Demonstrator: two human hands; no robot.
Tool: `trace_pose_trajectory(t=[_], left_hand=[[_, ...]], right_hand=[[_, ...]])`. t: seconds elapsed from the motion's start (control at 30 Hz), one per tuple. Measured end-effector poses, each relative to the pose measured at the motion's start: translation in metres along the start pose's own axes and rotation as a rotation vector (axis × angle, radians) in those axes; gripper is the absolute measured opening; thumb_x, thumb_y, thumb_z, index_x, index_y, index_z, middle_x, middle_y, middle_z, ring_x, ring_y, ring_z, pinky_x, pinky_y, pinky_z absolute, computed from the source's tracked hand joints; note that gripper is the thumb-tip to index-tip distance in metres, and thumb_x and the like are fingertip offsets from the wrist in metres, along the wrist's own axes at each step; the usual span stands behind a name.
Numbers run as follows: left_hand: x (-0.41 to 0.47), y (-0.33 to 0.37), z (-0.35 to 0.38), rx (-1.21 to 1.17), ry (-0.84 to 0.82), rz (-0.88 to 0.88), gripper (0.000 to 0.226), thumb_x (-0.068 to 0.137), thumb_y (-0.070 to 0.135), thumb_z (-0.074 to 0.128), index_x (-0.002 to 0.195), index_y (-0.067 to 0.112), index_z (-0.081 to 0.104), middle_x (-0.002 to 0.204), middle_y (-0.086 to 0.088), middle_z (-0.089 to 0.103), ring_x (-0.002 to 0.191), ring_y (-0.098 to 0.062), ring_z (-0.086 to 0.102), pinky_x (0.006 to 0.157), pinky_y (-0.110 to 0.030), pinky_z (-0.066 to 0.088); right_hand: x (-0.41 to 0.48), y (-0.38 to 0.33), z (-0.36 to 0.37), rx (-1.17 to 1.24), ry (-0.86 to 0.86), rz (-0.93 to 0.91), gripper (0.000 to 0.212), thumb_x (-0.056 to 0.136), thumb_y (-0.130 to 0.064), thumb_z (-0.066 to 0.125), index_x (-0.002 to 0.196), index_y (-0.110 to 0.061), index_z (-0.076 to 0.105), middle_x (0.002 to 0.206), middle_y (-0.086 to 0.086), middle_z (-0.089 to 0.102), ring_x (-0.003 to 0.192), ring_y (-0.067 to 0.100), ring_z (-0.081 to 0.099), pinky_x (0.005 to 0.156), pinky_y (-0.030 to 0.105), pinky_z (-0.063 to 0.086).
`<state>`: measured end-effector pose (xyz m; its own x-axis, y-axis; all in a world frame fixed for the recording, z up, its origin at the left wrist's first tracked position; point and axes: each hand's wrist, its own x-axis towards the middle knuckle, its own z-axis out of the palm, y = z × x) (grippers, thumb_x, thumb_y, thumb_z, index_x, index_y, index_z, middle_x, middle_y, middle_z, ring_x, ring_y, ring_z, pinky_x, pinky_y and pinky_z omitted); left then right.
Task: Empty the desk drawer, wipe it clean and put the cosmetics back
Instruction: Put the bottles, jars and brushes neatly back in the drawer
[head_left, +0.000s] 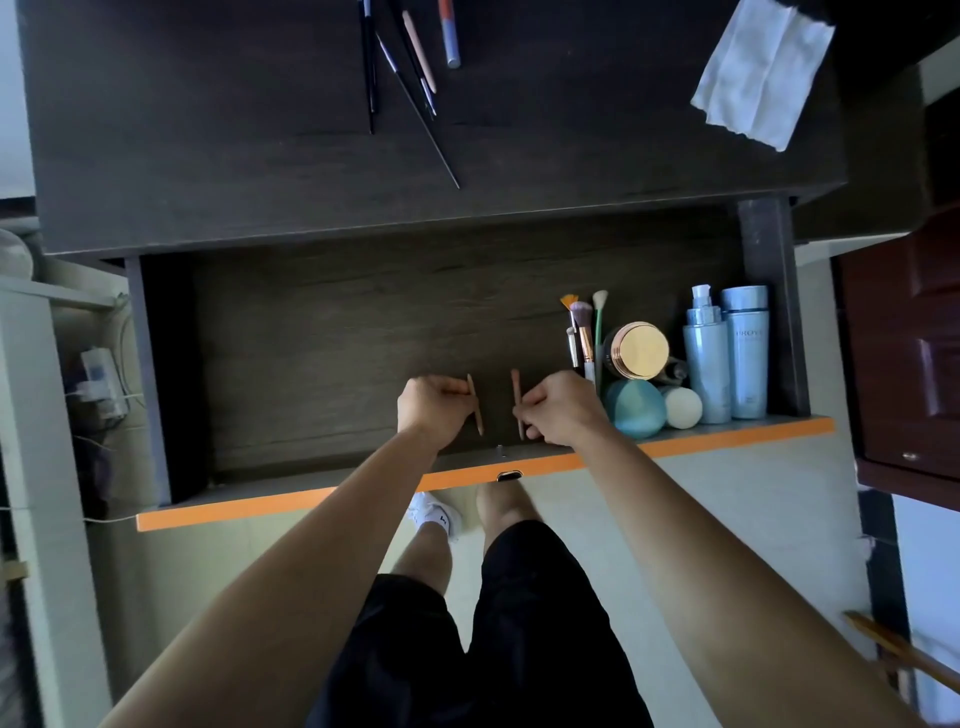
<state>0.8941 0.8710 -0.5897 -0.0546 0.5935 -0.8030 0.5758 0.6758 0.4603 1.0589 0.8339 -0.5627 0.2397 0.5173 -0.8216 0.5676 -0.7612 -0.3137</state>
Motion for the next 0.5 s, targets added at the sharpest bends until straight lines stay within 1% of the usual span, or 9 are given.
trace_pose_trajectory(t=[0.07, 0.2, 0.27, 0.37, 0.4, 0.47, 0.5], left_hand=[[-0.001, 0.001, 0.006, 0.006, -0.001, 0.009, 0.009, 0.074, 0.018, 0.075, 0.071, 0.027, 0.073, 0.071, 0.002, 0.071, 0.076, -0.020, 0.069, 0.076, -0.039, 0.060], [-0.003, 0.004, 0.017, 0.004, -0.011, 0.007, 0.017, 0.073, 0.017, 0.077, 0.064, 0.028, 0.068, 0.073, -0.001, 0.072, 0.076, -0.022, 0.071, 0.074, -0.039, 0.060], [-0.004, 0.005, 0.022, 0.018, -0.006, 0.015, 0.020, 0.074, 0.017, 0.077, 0.063, 0.029, 0.067, 0.075, -0.001, 0.073, 0.074, -0.022, 0.071, 0.074, -0.038, 0.061], [-0.003, 0.005, 0.023, 0.045, -0.013, 0.042, 0.022, 0.076, 0.016, 0.076, 0.061, 0.028, 0.066, 0.072, -0.003, 0.073, 0.071, -0.024, 0.072, 0.073, -0.038, 0.061], [-0.003, 0.006, 0.021, 0.052, -0.024, 0.048, 0.019, 0.077, 0.018, 0.075, 0.062, 0.027, 0.067, 0.072, -0.004, 0.073, 0.071, -0.024, 0.072, 0.073, -0.038, 0.061], [-0.004, 0.009, 0.014, 0.074, -0.032, 0.064, 0.007, 0.078, 0.028, 0.074, 0.073, 0.022, 0.073, 0.076, -0.004, 0.074, 0.077, -0.025, 0.072, 0.077, -0.037, 0.059], [-0.003, 0.011, 0.008, 0.094, -0.022, 0.082, 0.013, 0.078, 0.034, 0.072, 0.079, 0.021, 0.074, 0.080, -0.003, 0.074, 0.081, -0.026, 0.071, 0.079, -0.036, 0.059]], right_hand=[[0.002, 0.006, 0.006, -0.011, -0.002, 0.013, 0.012, 0.089, -0.030, 0.073, 0.093, -0.020, 0.078, 0.075, -0.003, 0.075, 0.070, 0.006, 0.071, 0.080, 0.031, 0.058], [0.001, 0.013, 0.005, 0.026, -0.007, 0.013, 0.011, 0.090, -0.029, 0.072, 0.093, -0.020, 0.078, 0.075, -0.005, 0.075, 0.062, 0.003, 0.070, 0.079, 0.031, 0.060], [0.001, 0.014, 0.004, 0.028, -0.016, -0.006, 0.011, 0.090, -0.029, 0.071, 0.092, -0.021, 0.078, 0.074, -0.005, 0.075, 0.063, 0.005, 0.071, 0.078, 0.032, 0.060], [0.002, 0.012, 0.005, 0.017, -0.050, -0.019, 0.013, 0.090, -0.031, 0.071, 0.092, -0.021, 0.079, 0.074, -0.003, 0.076, 0.065, 0.007, 0.072, 0.080, 0.033, 0.060], [0.002, 0.011, 0.003, 0.021, -0.067, -0.016, 0.014, 0.090, -0.031, 0.072, 0.093, -0.020, 0.079, 0.074, -0.002, 0.076, 0.066, 0.007, 0.072, 0.081, 0.033, 0.060], [0.001, 0.010, -0.003, -0.005, -0.103, -0.005, 0.019, 0.089, -0.034, 0.072, 0.095, -0.017, 0.079, 0.076, -0.002, 0.076, 0.069, 0.008, 0.072, 0.083, 0.031, 0.059], [0.001, 0.009, -0.008, -0.049, -0.108, -0.008, 0.023, 0.090, -0.037, 0.071, 0.097, -0.017, 0.079, 0.076, -0.002, 0.076, 0.071, 0.008, 0.072, 0.083, 0.031, 0.058]])
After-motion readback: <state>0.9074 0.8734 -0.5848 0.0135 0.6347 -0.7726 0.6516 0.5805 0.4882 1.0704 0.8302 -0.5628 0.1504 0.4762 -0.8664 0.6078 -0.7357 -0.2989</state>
